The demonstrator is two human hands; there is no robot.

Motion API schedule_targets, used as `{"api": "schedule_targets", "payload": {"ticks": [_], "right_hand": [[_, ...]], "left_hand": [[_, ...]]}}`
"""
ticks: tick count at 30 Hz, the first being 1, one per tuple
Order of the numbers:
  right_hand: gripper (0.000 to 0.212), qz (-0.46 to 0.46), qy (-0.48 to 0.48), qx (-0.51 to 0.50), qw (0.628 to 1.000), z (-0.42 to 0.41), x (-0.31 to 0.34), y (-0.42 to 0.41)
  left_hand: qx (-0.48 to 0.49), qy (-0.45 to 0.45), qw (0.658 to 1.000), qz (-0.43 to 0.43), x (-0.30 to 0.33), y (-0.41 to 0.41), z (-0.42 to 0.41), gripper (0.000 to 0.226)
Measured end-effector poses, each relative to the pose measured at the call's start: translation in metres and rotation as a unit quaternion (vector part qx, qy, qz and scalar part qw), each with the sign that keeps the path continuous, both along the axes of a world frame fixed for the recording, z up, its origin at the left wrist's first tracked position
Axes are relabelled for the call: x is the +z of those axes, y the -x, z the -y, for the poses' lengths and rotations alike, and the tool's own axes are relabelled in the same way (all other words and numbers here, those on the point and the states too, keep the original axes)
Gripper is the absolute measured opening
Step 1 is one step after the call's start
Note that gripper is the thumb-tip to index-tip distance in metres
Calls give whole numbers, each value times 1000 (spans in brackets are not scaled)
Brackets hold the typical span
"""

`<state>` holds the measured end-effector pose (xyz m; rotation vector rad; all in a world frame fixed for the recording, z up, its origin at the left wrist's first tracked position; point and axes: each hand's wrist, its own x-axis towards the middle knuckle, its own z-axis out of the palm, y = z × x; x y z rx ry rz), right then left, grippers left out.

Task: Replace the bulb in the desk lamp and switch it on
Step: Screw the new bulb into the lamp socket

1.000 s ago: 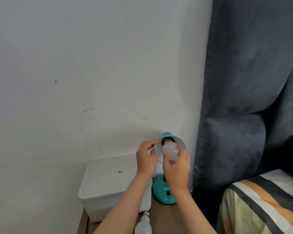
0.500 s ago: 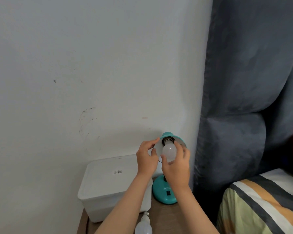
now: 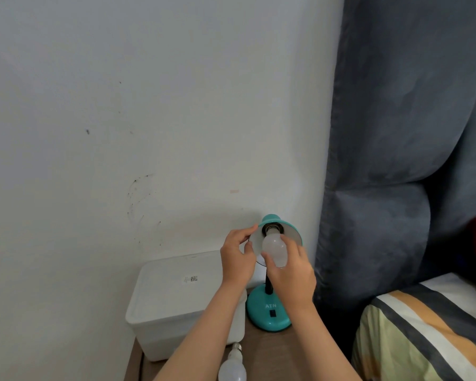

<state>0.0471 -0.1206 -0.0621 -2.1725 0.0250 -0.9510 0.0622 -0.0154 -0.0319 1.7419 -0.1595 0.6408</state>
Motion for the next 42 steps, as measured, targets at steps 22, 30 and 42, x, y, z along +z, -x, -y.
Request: {"api": "schedule_targets", "payload": {"ticks": [22,30,42], "right_hand": [[52,-24,13,33,999,-2,7,4],[51,-42,17,26,999,-4,16,2],[54,-78,61,16,995,-1,16,4]], "left_hand": [[0,-1,1000,-1,2,1,0,49],[0,-4,1000,-5,4,2,1,50],[-1,-5,1000,-6,3,2,0,48]]}}
